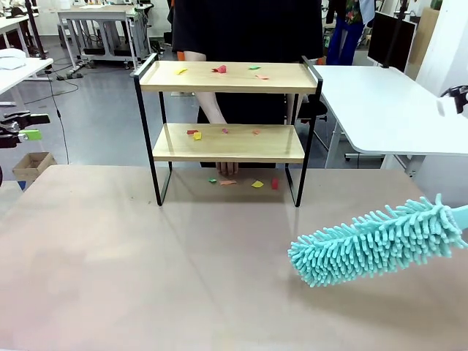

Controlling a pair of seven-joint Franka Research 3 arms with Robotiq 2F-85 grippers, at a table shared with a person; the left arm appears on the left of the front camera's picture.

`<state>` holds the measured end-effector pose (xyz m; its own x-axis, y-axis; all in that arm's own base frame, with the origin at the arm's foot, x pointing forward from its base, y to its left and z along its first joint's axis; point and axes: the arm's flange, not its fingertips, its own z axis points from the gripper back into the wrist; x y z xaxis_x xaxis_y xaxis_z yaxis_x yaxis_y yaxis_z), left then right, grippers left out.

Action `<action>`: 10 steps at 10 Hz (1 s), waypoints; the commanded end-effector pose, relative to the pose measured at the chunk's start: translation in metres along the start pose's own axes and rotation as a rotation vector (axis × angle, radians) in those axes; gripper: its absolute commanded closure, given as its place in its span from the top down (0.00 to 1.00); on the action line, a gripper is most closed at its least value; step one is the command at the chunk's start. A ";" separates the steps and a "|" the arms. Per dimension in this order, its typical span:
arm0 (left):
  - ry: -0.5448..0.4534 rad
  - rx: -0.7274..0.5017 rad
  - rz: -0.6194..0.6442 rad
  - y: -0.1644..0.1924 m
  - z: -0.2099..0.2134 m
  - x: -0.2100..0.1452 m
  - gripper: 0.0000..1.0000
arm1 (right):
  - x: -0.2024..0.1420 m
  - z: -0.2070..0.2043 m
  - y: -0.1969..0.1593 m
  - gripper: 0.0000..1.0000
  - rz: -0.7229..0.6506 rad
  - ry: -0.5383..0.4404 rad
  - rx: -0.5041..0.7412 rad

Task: Clean the shelf.
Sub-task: Clean the specific section of the Shelf indicated by the human with the Duster.

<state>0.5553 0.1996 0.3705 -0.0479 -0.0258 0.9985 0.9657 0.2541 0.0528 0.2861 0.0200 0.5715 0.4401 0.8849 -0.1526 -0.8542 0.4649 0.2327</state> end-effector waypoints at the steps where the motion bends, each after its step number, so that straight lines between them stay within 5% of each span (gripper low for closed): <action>1: -0.002 0.001 -0.005 -0.001 0.000 0.003 1.00 | 0.000 0.000 0.001 0.13 -0.001 0.006 -0.005; 3: -0.002 0.001 -0.005 -0.001 0.000 0.003 1.00 | 0.000 0.000 0.000 0.13 0.000 0.000 0.000; 10: -0.002 0.001 -0.005 -0.001 0.000 0.003 1.00 | 0.166 -0.022 0.056 0.13 -0.163 -0.378 -0.048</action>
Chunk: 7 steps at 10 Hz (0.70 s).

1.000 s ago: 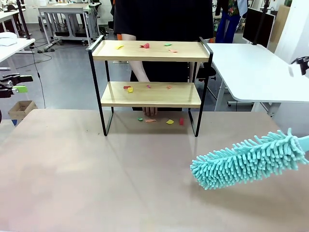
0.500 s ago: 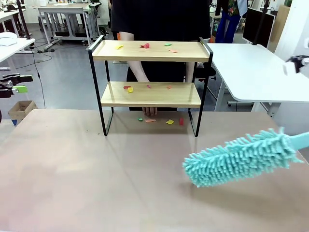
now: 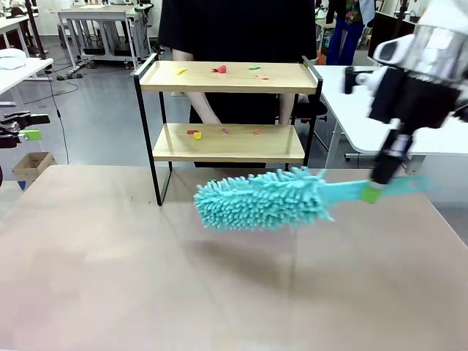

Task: Clean the shelf.
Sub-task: Clean the specific section of the Shelf indicated by the human with the Duster.

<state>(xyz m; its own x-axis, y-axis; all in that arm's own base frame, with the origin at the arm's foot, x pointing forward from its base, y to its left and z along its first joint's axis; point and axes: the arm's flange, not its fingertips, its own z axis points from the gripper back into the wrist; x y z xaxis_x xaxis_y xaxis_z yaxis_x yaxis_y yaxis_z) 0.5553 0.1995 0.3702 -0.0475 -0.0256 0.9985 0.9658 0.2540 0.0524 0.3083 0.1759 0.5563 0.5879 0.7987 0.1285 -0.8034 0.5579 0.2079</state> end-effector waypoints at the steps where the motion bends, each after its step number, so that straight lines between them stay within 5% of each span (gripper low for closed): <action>1: -0.002 0.001 -0.005 -0.001 0.000 0.003 1.00 | 0.024 -0.039 0.021 0.13 -0.119 -0.104 -0.085; 5: -0.002 0.001 -0.005 -0.001 0.000 0.003 1.00 | 0.059 -0.088 0.048 0.13 -0.242 -0.219 -0.141; 7: -0.002 0.001 -0.005 -0.001 0.000 0.003 1.00 | 0.055 -0.082 0.046 0.13 -0.210 -0.171 -0.148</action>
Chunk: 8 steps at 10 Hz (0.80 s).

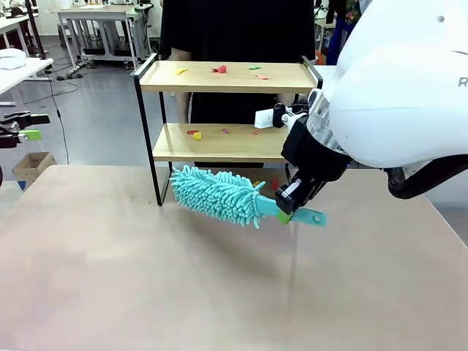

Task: Clean the shelf.
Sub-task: Clean the specific section of the Shelf indicated by the human with the Duster.

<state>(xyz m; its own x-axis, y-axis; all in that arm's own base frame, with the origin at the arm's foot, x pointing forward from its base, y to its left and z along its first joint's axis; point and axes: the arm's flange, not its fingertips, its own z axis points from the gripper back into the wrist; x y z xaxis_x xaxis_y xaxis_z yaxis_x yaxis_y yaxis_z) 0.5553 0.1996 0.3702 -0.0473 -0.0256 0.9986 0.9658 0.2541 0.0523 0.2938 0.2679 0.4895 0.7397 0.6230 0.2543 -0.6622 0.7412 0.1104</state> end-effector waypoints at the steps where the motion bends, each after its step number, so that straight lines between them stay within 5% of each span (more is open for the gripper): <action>1: -0.002 0.001 -0.005 -0.001 0.000 0.003 1.00 | 0.000 0.005 -0.004 0.13 -0.001 -0.007 -0.005; 4: -0.002 0.001 -0.005 -0.001 0.000 0.003 1.00 | 0.000 0.001 -0.004 0.13 -0.003 -0.001 -0.002; 8: -0.002 0.001 -0.005 -0.001 0.000 0.003 1.00 | 0.023 -0.053 0.033 0.13 -0.138 -0.114 -0.058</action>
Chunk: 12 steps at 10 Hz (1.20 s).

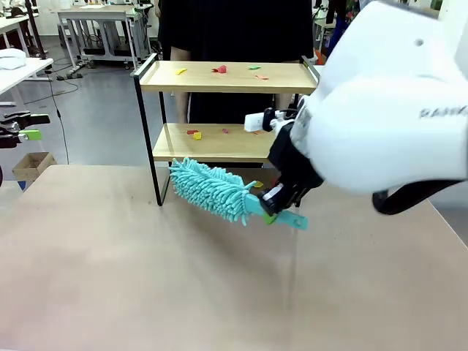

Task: Clean the shelf.
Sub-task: Clean the specific section of the Shelf indicated by the human with the Duster.

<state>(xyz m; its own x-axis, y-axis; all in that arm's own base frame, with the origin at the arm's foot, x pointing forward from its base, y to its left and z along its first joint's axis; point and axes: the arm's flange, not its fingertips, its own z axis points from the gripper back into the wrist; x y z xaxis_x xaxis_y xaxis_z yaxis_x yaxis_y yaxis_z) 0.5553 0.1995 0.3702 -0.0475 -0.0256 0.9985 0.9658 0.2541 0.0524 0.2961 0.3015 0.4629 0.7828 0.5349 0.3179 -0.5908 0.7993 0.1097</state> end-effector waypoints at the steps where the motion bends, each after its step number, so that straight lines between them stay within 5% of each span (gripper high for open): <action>1: -0.002 0.001 -0.005 -0.001 0.000 0.003 1.00 | 0.008 -0.032 0.018 0.13 -0.064 -0.042 -0.025; 12: -0.002 0.001 -0.005 -0.001 0.000 0.003 1.00 | 0.073 -0.133 0.059 0.13 -0.349 -0.241 -0.069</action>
<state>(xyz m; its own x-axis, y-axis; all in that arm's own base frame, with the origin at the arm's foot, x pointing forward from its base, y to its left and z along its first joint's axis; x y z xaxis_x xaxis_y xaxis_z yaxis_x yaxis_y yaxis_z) 0.5553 0.1996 0.3704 -0.0477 -0.0258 0.9985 0.9657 0.2541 0.0527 0.3316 0.3881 0.3848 0.8656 0.1928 0.4621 -0.3061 0.9341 0.1837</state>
